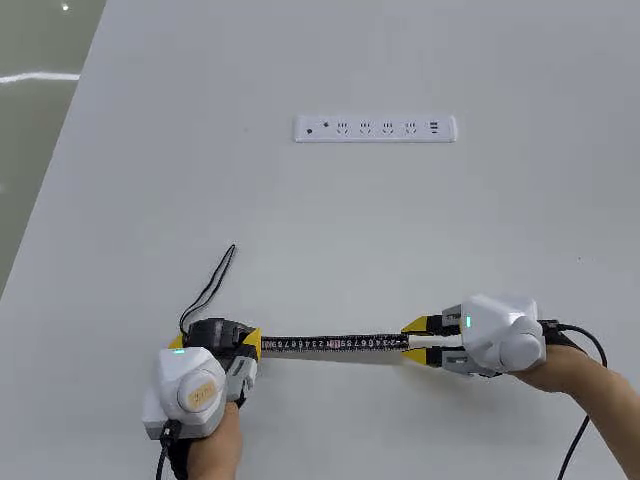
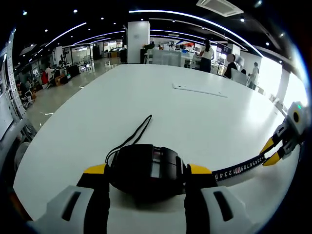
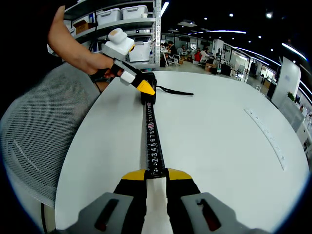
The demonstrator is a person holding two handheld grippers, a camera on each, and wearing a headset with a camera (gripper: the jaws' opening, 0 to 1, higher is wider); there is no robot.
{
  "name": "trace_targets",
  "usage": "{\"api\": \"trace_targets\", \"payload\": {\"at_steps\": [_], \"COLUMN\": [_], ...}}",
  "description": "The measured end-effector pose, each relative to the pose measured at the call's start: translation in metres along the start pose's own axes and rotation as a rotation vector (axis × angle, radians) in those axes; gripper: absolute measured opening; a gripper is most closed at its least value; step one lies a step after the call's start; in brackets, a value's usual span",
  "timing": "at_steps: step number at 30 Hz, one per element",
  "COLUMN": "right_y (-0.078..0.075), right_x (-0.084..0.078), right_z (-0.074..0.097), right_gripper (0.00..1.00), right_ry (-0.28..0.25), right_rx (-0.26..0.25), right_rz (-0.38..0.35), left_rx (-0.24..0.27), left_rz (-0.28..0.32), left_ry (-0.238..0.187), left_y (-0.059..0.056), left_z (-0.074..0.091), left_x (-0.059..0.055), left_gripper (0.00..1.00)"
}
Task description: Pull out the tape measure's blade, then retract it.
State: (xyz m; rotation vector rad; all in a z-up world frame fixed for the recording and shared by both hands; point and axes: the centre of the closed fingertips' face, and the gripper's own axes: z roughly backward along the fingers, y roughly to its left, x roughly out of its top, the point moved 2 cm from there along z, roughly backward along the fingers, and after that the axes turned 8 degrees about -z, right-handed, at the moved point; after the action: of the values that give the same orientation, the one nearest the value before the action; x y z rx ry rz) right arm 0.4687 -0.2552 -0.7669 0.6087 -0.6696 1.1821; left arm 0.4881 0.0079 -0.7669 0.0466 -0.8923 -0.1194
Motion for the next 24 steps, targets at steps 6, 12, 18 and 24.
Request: {"api": "trace_targets", "payload": {"at_steps": [6, 12, 18, 24], "right_y": [0.0, 0.0002, 0.0014, 0.0004], "right_x": [0.0028, 0.0048, 0.0066, 0.0072], "right_z": [-0.0014, -0.0036, -0.0048, -0.0059], "right_gripper": [0.13, 0.13, 0.13, 0.13], "right_ry": [-0.001, -0.002, 0.001, 0.006], "right_rx": [-0.003, -0.001, 0.002, 0.005], "right_rz": [0.002, 0.002, 0.003, 0.004], "left_rx": [-0.003, -0.01, -0.014, -0.018], "left_rz": [0.007, 0.018, 0.02, 0.023], "left_ry": [0.005, 0.007, 0.013, 0.02], "left_y": [0.0002, 0.0008, 0.0013, 0.0023], "left_z": [-0.0003, 0.0002, 0.0009, 0.0005], "left_x": [0.0003, 0.0006, 0.0007, 0.0008], "left_gripper": [0.59, 0.59, 0.59, 0.59]}}
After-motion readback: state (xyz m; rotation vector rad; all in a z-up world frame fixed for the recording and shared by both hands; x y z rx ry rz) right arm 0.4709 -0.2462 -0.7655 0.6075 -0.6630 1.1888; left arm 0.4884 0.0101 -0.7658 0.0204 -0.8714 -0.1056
